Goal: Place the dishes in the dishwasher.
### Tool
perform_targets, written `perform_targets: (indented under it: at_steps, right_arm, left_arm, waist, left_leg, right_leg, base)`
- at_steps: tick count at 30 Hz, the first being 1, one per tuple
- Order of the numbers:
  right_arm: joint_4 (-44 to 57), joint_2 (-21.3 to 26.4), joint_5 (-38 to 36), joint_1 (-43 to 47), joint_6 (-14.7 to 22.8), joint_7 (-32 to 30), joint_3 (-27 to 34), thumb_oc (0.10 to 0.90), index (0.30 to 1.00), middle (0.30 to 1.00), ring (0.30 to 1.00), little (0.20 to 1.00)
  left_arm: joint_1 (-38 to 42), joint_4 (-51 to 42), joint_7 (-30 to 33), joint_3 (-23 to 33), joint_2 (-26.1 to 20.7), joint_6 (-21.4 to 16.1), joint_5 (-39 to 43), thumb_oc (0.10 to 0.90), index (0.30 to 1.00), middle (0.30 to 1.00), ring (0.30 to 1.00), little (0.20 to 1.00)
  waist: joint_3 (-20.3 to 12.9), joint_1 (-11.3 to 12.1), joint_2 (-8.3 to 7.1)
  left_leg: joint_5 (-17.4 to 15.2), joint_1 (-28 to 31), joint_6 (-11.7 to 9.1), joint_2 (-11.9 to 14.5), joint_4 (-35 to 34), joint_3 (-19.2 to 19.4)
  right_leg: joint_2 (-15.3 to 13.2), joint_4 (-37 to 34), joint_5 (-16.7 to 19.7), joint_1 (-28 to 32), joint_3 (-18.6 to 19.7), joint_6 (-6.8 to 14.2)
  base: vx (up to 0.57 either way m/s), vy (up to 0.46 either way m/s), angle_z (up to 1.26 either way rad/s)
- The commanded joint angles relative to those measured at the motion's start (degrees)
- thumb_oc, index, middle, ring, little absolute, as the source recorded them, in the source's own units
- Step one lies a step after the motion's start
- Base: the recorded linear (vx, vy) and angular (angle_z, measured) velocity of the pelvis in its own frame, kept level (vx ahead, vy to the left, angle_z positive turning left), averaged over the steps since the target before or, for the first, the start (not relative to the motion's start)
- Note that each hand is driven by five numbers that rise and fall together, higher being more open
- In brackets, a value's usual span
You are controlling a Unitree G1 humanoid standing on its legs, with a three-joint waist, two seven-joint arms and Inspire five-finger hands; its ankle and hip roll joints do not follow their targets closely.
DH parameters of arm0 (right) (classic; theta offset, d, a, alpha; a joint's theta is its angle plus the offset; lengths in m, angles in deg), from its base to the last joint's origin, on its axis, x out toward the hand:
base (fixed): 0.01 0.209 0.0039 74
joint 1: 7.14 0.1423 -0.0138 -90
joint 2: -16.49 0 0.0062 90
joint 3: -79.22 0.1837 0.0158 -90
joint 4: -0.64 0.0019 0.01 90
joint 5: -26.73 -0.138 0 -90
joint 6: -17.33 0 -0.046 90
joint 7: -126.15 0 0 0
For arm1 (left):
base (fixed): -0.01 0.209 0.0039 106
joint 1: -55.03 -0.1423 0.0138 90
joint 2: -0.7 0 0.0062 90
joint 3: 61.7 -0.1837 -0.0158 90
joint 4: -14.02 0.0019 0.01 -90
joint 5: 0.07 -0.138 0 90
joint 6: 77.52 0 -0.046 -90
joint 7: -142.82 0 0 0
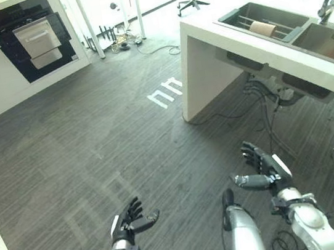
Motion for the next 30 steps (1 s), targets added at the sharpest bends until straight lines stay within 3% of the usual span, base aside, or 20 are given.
perform_targets:
  at_steps: [1,3,4,5,7,8,9,10,12,13,14,15,16,18,22,27,30]
  right_arm:
    - [4.60,3.33,0.36,6.80,6.26,-3.33,3.36,0.800,0.900,0.900,0.900,0.900]
    - [5.64,4.28,0.32,6.45,7.06,-3.13,4.00,0.800,0.900,0.900,0.900,0.900]
    - [5.93,4.57,0.18,6.36,7.37,-2.99,4.24,0.800,0.900,0.900,0.900,0.900]
    - [7.13,5.85,-0.65,6.35,8.27,-1.46,4.89,0.800,0.900,0.900,0.900,0.900]
    - [8.24,6.77,-1.08,5.98,9.44,-0.16,5.51,0.800,0.900,0.900,0.900,0.900]
    - [9.30,7.31,-1.32,5.33,10.40,0.66,6.17,0.800,0.900,0.900,0.900,0.900]
    - [10.16,7.74,-1.51,5.01,10.76,0.75,6.76,0.800,0.900,0.900,0.900,0.900]
    - [11.76,8.69,-2.59,5.25,11.08,1.38,7.96,0.800,0.900,0.900,0.900,0.900]
    - [13.47,9.43,-3.70,5.36,10.70,2.64,9.02,0.800,0.900,0.900,0.900,0.900]
    - [13.69,9.50,-3.77,5.34,10.78,2.68,9.13,0.800,0.900,0.900,0.900,0.900]
    - [14.46,9.37,-3.94,5.31,10.93,3.49,9.47,0.800,0.900,0.900,0.900,0.900]
    - [15.23,9.15,-3.58,5.40,11.16,3.66,9.32,0.800,0.900,0.900,0.900,0.900]
    - [16.52,8.91,-3.90,5.76,11.50,4.61,9.16,0.800,0.900,0.900,0.900,0.900]
    - [17.67,9.52,-5.51,5.98,11.90,5.46,9.55,0.800,0.900,0.900,0.900,0.900]
    - [21.31,9.87,-7.06,5.25,11.87,7.06,11.32,0.800,0.900,0.900,0.900,0.900]
    - [24.79,7.22,-8.33,2.07,13.37,6.09,14.74,0.800,0.900,0.900,0.900,0.900]
    - [25.33,4.51,-7.51,1.64,13.44,4.13,14.94,0.800,0.900,0.900,0.900,0.900]
  left_arm:
    - [4.46,-9.03,-1.28,0.72,-2.26,-4.48,0.14,0.800,0.900,0.900,0.900,0.900]
    - [4.17,-9.77,-1.05,0.29,-2.29,-4.45,0.41,0.800,0.900,0.900,0.900,0.900]
    - [4.06,-9.87,-0.89,0.13,-2.26,-4.69,0.72,0.800,0.900,0.900,0.900,0.900]
    - [3.96,-9.64,-0.76,-0.17,-1.44,-6.18,1.64,0.800,0.900,0.900,0.900,0.900]
    - [3.77,-10.02,-1.31,-0.52,-0.84,-7.96,1.15,0.800,0.900,0.900,0.900,0.900]
    - [3.25,-10.83,-1.99,-1.04,-0.90,-9.51,-0.47,0.800,0.900,0.900,0.900,0.900]
    - [3.34,-11.57,-2.55,-1.29,-1.22,-10.04,-1.12,0.800,0.900,0.900,0.900,0.900]
    - [3.62,-13.35,-2.80,-0.78,-1.93,-12.25,-2.29,0.800,0.900,0.900,0.900,0.900]
    - [3.07,-16.23,-2.00,0.57,-2.92,-13.99,-1.85,0.800,0.900,0.900,0.900,0.900]
    - [2.94,-16.67,-1.01,0.78,-3.09,-15.89,-2.67,0.800,0.900,0.900,0.900,0.900]
    - [2.89,-19.29,3.64,2.53,-3.97,-18.69,-3.62,0.800,0.900,0.900,0.900,0.900]
    - [2.93,-22.19,5.08,4.46,-4.21,-19.96,-3.18,0.800,0.900,0.900,0.900,0.900]
    - [2.52,-25.25,6.13,6.25,-3.97,-22.23,-4.15,0.800,0.900,0.900,0.900,0.900]
    - [2.20,-27.48,5.82,7.61,-3.45,-24.88,-5.85,0.800,0.900,0.900,0.900,0.900]
    - [4.81,-29.67,7.27,9.01,-4.81,-28.52,-7.34,0.800,0.900,0.900,0.900,0.900]
    - [7.59,-35.31,6.23,10.07,-5.67,-28.58,-8.09,0.800,0.900,0.900,0.900,0.900]
    - [8.44,-40.06,5.45,11.22,-6.40,-30.34,-8.34,0.800,0.900,0.900,0.900,0.900]
  waist:
    - [-6.24,-1.13,0.82]
    - [-6.92,-1.51,2.49]
    - [-7.23,-1.72,2.30]
    - [-7.30,-1.82,1.78]
    - [-6.61,-1.68,1.00]
    - [-5.72,-1.09,-0.47]
    - [-4.60,-0.53,-0.74]
    - [-3.62,0.19,-0.77]
    - [-3.17,0.89,-0.05]
    - [-3.06,1.05,-0.04]
    - [-2.50,1.89,1.45]
    - [-2.61,2.96,2.81]
    - [-2.72,4.37,3.46]
    - [-3.16,5.18,3.43]
    - [-5.41,4.23,3.14]
    - [-7.41,2.77,2.09]
    - [-7.75,2.22,2.99]
  left_leg:
    - [5.87,2.26,-4.71,4.95,-2.12,0.47]
    - [14.26,4.68,-7.52,8.34,-2.12,2.94]
    - [18.42,5.12,-8.37,8.69,-2.12,3.73]
    - [29.84,5.96,-11.58,9.25,1.56,5.45]
    - [32.24,0.78,-12.55,9.31,12.96,5.59]
    - [32.46,-6.42,-11.96,8.93,22.58,4.73]
    - [30.53,-12.29,-11.08,9.94,26.75,4.02]
    - [28.40,-16.07,-8.58,9.05,17.85,4.17]
    - [28.76,-13.87,-8.24,8.91,6.60,4.77]
    - [28.93,-13.49,-8.22,8.86,4.95,4.89]
    - [28.63,-15.65,-8.47,9.58,-2.12,2.45]
    - [25.50,-20.22,-8.64,10.18,-2.12,-1.43]
    - [25.24,-24.17,-9.36,9.73,-2.12,-6.66]
    - [25.23,-25.64,-9.76,9.84,-2.12,-7.50]
    - [20.38,-22.67,-8.23,9.59,-2.12,-6.30]
    - [18.06,-20.18,-5.20,6.55,-2.12,-6.09]
    - [17.04,-18.58,-2.97,4.52,-2.12,-6.82]
  right_leg:
    - [0.17,-4.03,2.56,3.70,0.42,3.60]
    - [2.93,-4.03,-0.30,5.90,-0.44,1.59]
    - [3.21,-4.03,-0.98,6.28,-0.20,0.83]
    - [5.07,-4.03,-3.72,8.90,1.92,-1.88]
    - [6.10,-4.03,-5.17,11.04,3.90,-3.74]
    - [5.97,-4.03,-6.14,12.96,5.70,-4.93]
    - [6.48,-4.03,-6.80,14.71,6.30,-5.24]
    - [7.39,-4.03,-7.62,15.54,8.41,-4.38]
    - [8.34,-4.03,-8.68,16.46,9.79,-3.44]
    - [8.41,-4.03,-8.82,16.66,10.05,-3.30]
    - [10.28,-4.03,-9.82,17.64,11.60,-2.37]
    - [11.88,-4.03,-10.79,18.15,12.67,-1.75]
    - [13.20,-4.03,-11.85,19.39,14.30,-1.66]
    - [13.62,-4.03,-13.20,20.98,15.06,-1.66]
    - [10.87,-4.03,-13.66,22.49,14.79,0.11]
    - [8.21,-4.03,-8.47,23.64,14.98,2.20]
    - [8.50,-3.84,0.03,25.38,13.81,2.98]
  base:
    - [0.32,-0.189,0.05]
    - [0.32,-0.208,0.10]
    - [0.45,-0.333,-0.20]
    - [0.42,-0.317,-0.41]
    - [0.38,-0.267,-0.92]
    - [0.30,-0.183,-0.83]
    - [0.40,-0.063,-0.68]
    - [0.33,0.062,-0.57]
    - [0.31,0.132,-0.80]
    - [0.29,0.204,-1.04]
    - [0.32,0.239,-1.26]
    - [0.46,0.317,-1.32]
    - [0.43,0.225,-1.16]
    - [0.29,0.147,-1.02]
    - [0.27,0.225,-0.88]
    - [0.24,0.231,0.14]
    - [0.22,0.271,0.21]
